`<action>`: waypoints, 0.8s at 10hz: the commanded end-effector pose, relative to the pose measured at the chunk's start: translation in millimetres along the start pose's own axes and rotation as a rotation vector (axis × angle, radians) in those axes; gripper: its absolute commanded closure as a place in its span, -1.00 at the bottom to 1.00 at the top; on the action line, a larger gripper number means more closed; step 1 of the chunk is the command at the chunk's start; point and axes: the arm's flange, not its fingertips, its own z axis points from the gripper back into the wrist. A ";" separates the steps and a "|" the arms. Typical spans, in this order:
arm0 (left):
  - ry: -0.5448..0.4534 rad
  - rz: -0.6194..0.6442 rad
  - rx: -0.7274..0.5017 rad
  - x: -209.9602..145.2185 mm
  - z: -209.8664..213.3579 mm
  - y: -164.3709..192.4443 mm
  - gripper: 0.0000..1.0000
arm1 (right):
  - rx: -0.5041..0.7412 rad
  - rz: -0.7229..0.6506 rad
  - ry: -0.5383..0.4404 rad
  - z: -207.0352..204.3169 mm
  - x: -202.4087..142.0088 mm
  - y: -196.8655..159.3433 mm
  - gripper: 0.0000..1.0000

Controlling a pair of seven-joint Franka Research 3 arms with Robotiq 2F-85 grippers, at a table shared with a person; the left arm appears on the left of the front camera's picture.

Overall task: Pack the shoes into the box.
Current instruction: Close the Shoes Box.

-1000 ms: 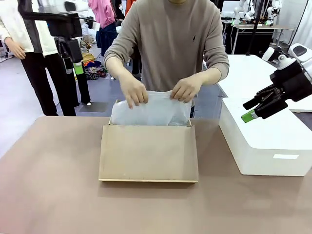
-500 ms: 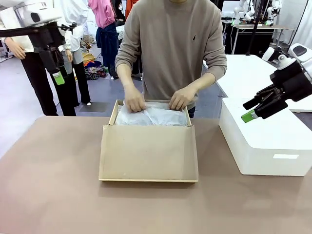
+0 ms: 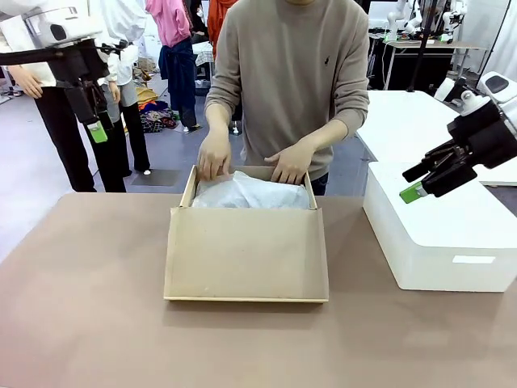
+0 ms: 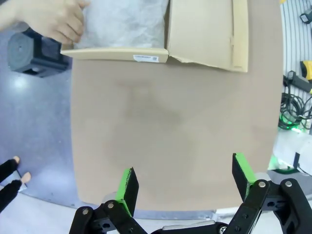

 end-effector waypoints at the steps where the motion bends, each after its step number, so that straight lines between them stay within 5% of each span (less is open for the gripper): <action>1: 0.001 0.017 -0.003 1.0 4.2 1.9 -1.00 | 0.011 0.021 -0.031 -1.3 0.3 -2.7 -1.00; 8: -0.003 -0.213 0.098 -6.3 -26.1 2.9 -1.00 | 0.011 0.021 -0.031 -1.3 0.3 -2.7 -1.00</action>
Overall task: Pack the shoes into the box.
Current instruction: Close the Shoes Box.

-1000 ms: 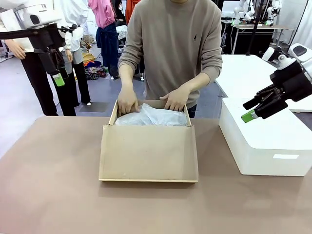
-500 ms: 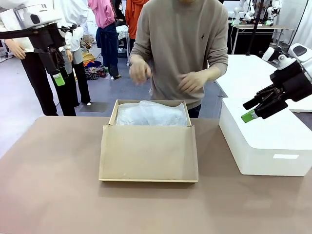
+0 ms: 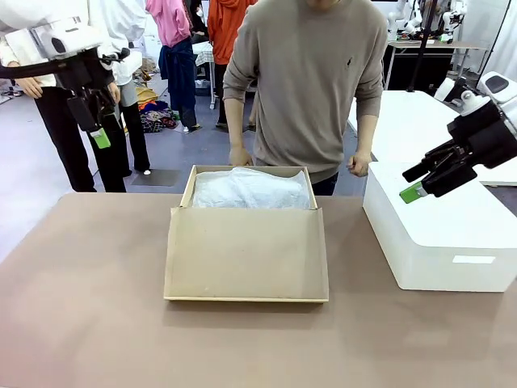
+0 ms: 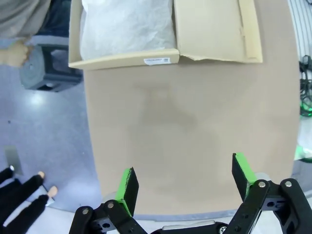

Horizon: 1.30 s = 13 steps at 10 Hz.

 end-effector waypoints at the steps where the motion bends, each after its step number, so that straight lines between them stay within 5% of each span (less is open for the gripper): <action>1: -0.019 -0.066 0.051 -3.5 -10.1 -9.8 -0.69 | 0.011 0.021 -0.031 -1.3 0.3 -2.7 -1.00; 5: -0.067 -0.041 0.051 -7.9 -6.7 -11.4 0.91 | 0.011 0.021 -0.031 -1.3 0.3 -2.7 -1.00; 13: -0.088 0.309 -0.169 -36.4 -27.4 -7.3 1.00 | 0.011 0.021 -0.031 -1.3 0.3 -2.7 -1.00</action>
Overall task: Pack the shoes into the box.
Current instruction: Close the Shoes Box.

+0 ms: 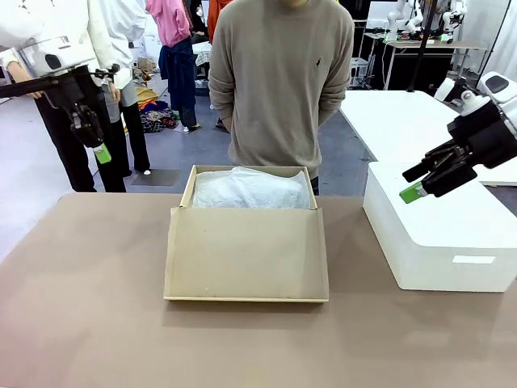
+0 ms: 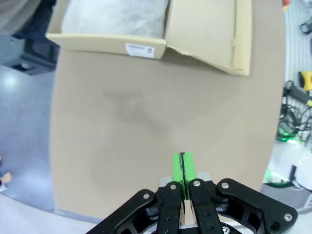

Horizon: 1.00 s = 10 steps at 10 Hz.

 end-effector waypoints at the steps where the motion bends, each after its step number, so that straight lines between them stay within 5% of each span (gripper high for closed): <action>1: -0.058 0.097 -0.099 -4.5 -6.7 5.8 1.00 | 0.011 0.021 -0.031 -1.3 0.3 -2.7 -1.00; 7: -0.205 0.264 -0.158 -31.0 -67.7 14.9 1.00 | 0.011 0.021 -0.031 -1.3 0.3 -2.7 -1.00; 10: -0.177 0.252 -0.165 -30.0 -69.2 18.2 1.00 | 0.011 0.021 -0.031 -1.3 0.3 -2.7 -1.00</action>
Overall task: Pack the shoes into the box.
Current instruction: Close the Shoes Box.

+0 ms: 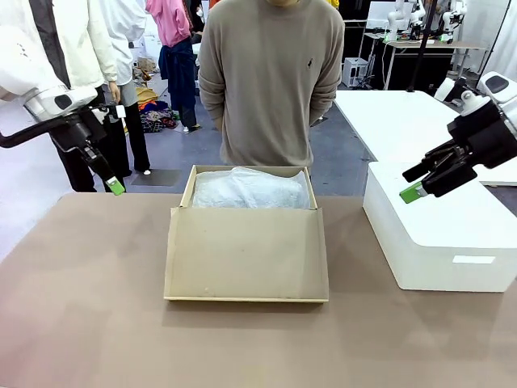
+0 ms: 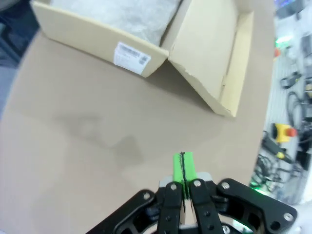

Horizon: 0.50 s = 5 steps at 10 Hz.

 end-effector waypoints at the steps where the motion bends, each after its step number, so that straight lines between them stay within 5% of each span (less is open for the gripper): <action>1: 0.012 -0.013 0.011 3.4 3.0 -2.9 1.00 | 0.012 0.021 -0.031 -1.3 0.4 -2.7 -1.00; 5: 0.012 -0.013 0.011 3.4 3.0 -2.9 1.00 | 0.012 0.021 -0.031 -1.3 0.4 -2.7 -1.00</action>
